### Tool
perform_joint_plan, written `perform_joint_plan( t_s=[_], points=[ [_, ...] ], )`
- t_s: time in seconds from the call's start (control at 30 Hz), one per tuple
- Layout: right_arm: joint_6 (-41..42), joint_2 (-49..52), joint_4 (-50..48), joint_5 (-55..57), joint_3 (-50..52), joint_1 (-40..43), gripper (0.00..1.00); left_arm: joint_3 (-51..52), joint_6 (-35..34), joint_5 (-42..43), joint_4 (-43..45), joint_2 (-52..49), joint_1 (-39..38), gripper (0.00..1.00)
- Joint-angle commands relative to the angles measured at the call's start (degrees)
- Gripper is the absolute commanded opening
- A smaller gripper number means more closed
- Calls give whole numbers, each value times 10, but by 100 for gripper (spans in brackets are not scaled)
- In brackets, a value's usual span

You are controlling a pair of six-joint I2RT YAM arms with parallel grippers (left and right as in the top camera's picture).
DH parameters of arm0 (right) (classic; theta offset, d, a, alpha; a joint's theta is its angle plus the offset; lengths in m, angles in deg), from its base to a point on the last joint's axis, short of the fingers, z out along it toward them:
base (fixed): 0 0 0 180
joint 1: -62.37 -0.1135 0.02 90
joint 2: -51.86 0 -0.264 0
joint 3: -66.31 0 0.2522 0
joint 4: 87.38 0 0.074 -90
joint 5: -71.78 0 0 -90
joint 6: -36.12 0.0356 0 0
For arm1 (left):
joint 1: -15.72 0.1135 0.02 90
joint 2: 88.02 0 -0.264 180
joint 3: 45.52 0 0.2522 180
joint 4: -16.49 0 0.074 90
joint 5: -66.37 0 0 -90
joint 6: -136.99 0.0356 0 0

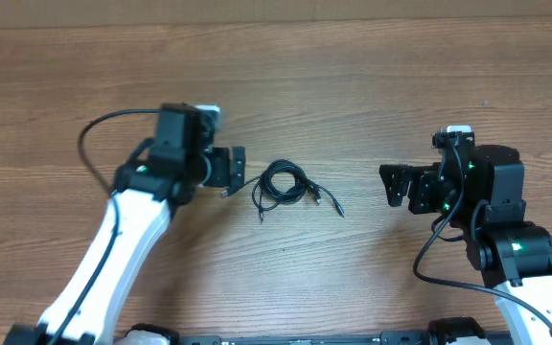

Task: Untangle cables
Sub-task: 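Move the left gripper forward and grasp the black cable coil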

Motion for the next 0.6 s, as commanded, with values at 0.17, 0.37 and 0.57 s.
perform_joint_plan(
  t_s=[0.17, 0.37, 0.57],
  points=[
    [3, -2, -5, -5, -16, 2, 100, -12, 33, -17, 25, -122, -64, 87],
    [3, -1, -4, -5, -16, 2, 100, -12, 36, -16, 93, -178, -90, 76],
    [3, 2, 3, -6, -16, 1, 100, -12, 34, -1, 138, -210, -101, 72]
  ],
)
